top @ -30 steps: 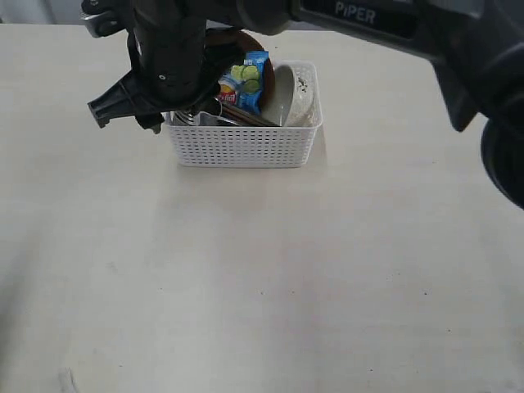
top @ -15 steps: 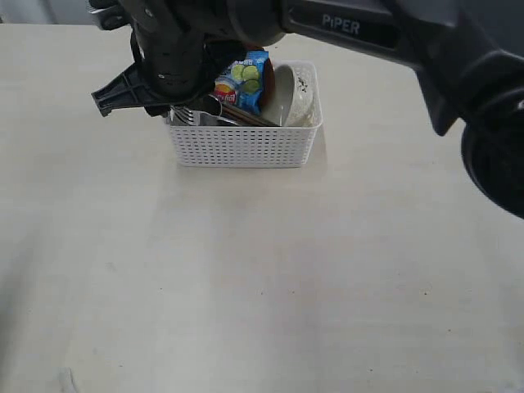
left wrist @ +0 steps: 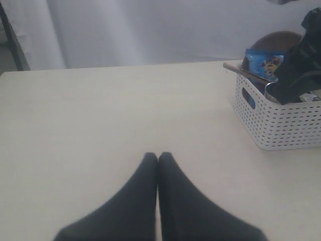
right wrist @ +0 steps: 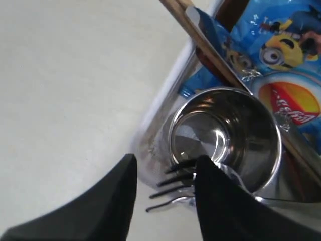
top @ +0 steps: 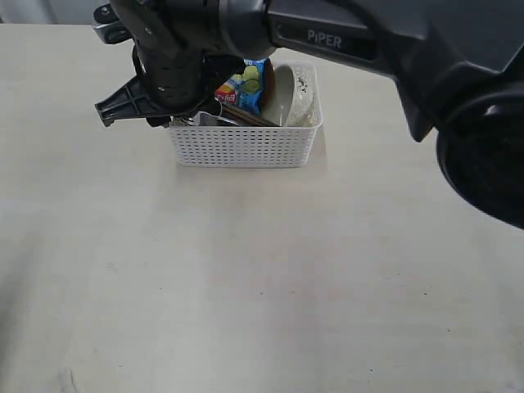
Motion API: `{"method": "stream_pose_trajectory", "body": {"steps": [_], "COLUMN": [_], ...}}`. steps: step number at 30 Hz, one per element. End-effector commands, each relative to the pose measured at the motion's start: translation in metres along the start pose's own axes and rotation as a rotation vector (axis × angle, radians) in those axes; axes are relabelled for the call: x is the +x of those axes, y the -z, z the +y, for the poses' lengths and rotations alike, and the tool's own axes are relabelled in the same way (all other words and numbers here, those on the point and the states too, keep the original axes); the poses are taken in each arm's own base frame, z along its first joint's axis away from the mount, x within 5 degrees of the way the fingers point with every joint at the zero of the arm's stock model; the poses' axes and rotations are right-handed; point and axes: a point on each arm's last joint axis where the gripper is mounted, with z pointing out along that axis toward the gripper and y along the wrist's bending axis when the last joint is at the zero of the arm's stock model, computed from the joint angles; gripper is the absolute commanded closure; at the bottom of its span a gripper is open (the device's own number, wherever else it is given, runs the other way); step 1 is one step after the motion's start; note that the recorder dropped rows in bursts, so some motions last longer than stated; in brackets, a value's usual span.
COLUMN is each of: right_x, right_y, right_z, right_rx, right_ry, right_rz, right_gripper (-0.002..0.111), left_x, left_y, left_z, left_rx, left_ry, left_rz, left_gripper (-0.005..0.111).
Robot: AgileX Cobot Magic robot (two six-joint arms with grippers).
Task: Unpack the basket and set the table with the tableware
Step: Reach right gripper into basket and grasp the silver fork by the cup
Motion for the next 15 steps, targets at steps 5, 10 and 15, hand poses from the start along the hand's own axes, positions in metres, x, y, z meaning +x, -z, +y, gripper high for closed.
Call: {"method": "stream_pose_trajectory", "body": {"steps": [5,10,15], "right_x": [-0.0023,-0.0022,-0.0025], "right_y": [0.0028,0.0029,0.0025], "right_z": [-0.0051,-0.0063,-0.0071], "right_rx": [0.039,0.052,0.062], "right_ry": [0.018,0.026,0.028], "right_rz": [-0.006,-0.005,-0.01], "right_gripper": [0.071,0.071,0.071], "left_x": [0.0,0.0,0.0], "left_y": [0.0001,0.0001,0.0001], "left_z": [-0.0009,-0.0009,-0.0009], "left_rx": [0.013,0.013,0.013], "left_ry": [0.02,0.02,0.016], "left_rz": [-0.007,-0.007,-0.007], "left_gripper": [0.107,0.107,0.107]}}
